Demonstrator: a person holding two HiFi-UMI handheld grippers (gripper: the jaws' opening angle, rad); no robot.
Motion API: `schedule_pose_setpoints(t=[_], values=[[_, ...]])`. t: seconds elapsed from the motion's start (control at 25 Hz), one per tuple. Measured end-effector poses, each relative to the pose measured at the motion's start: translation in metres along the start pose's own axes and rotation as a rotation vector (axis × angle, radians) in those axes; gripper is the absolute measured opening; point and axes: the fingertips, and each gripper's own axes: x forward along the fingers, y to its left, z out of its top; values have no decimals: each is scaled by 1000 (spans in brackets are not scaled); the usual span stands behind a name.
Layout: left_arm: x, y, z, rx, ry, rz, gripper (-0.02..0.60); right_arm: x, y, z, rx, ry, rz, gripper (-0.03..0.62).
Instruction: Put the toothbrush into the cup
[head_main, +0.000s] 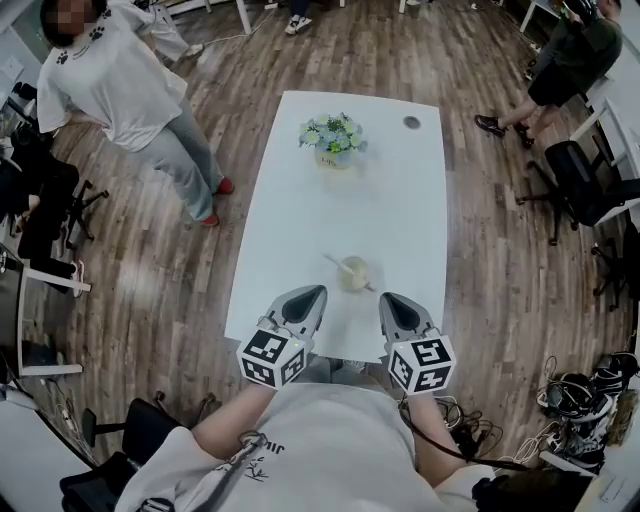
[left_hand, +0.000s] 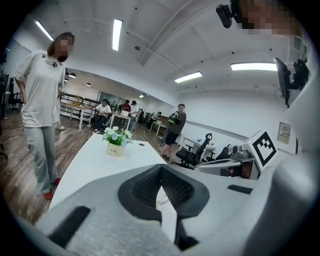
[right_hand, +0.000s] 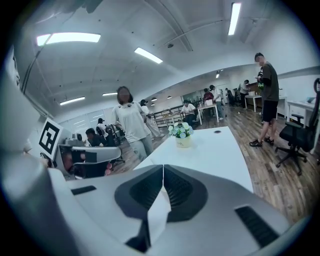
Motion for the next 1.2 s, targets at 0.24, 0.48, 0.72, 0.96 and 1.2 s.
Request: schedule_pose_setpoints(t=[0.24,0.48,0.72,0.96,1.2], values=[[-15,-10,0,26,-2,-4,12,-6,10,8,-24,-32,7,18],[-20,-13,2,28,-13,-3,12,-11,11,10,-64,-25,-9,18],[-22,-14,4,28,-21,-4,12,-14,15,9,-57,-29,-3,18],[-23,-12,2,18,-18,-6,13,-17,20,8,-58,-30,1,18],[-20,-16,6,20,-20,-11,12,-22,15,7,-46,-29,-8,18]])
